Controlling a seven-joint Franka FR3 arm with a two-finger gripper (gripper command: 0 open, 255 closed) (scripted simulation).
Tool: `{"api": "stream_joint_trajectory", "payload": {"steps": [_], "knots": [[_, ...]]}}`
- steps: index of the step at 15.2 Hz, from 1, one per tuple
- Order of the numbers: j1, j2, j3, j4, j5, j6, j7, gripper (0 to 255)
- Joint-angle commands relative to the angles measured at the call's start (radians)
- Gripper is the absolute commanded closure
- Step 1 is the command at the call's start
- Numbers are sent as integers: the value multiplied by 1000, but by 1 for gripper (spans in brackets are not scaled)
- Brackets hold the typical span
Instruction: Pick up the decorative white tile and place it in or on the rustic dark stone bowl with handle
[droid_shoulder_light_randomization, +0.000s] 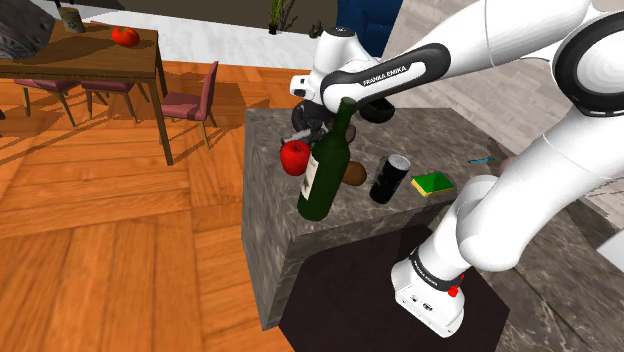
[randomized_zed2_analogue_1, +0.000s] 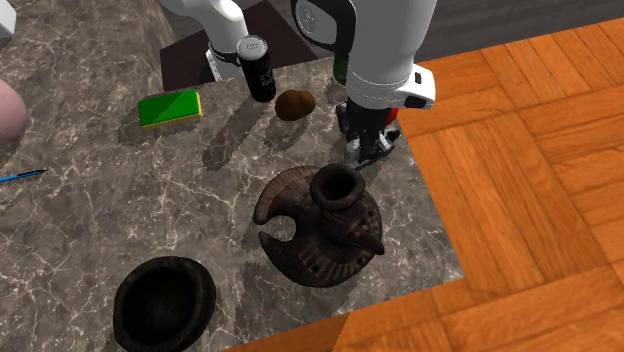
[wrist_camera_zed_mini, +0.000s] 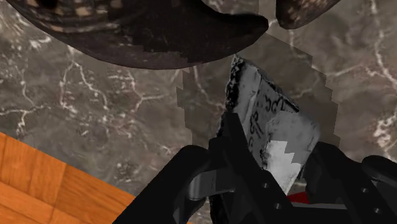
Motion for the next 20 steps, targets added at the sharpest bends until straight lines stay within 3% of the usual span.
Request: {"api": "stream_joint_trajectory", "payload": {"steps": [1,8,20], "knots": [[0,0,0,0,0,0,0,255],[0,0,0,0,0,0,0,255],[5,-80,7,88,9,-166,-18,255]]}}
